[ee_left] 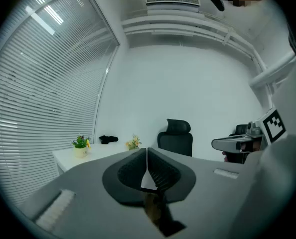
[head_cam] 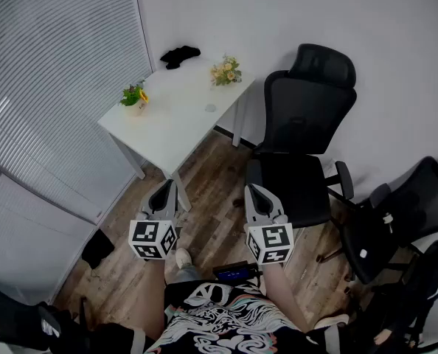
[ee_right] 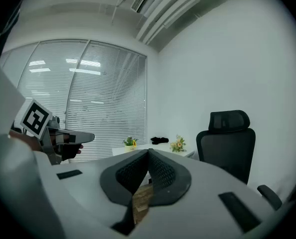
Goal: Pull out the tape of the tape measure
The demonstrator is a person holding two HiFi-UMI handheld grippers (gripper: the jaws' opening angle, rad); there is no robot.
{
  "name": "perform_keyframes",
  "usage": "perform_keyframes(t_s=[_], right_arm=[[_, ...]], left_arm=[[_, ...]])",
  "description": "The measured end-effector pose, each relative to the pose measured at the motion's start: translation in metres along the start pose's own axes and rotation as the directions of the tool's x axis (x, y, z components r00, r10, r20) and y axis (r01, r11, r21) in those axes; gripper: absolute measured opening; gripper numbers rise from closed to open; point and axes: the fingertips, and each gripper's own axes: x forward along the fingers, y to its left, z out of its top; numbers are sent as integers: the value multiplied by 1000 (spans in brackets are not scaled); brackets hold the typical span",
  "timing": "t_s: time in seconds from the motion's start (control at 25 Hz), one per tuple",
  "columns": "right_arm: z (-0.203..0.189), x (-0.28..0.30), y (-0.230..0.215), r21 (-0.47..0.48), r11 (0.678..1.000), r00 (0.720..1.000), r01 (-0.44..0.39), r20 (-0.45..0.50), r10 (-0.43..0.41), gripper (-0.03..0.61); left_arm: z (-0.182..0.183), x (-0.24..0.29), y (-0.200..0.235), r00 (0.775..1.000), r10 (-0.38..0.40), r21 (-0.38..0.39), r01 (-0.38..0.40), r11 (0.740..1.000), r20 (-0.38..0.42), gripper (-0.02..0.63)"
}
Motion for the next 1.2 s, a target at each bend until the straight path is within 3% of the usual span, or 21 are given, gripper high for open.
perform_keyframes(t_s=[0.36,0.56,0.76,1.0,1.2], right_arm=[[0,-3,-3,7,1000,1000,-3,6,3,0],[2,-7,-4,47,999,999,-25,34,24,2],[-1,1,-13,47,999,1000,-16,27,15,2],[-13,34,-36,43,999,1000,-11,-7,11,2],[-32,101,-59,-51,998,996,-42,-79,38,2]], left_arm=[[3,1,-7,1000,-15,-9,15,1000,2,6],[16,3,-9,998,-34,-120,39,992,49,92],[13,16,-2,999,-21,-105,25,994,39,107],[-2,63,15,1000,1,-114,-1,993,4,109],[-19,135,43,1000,2,-135,-5,991,-23,109]])
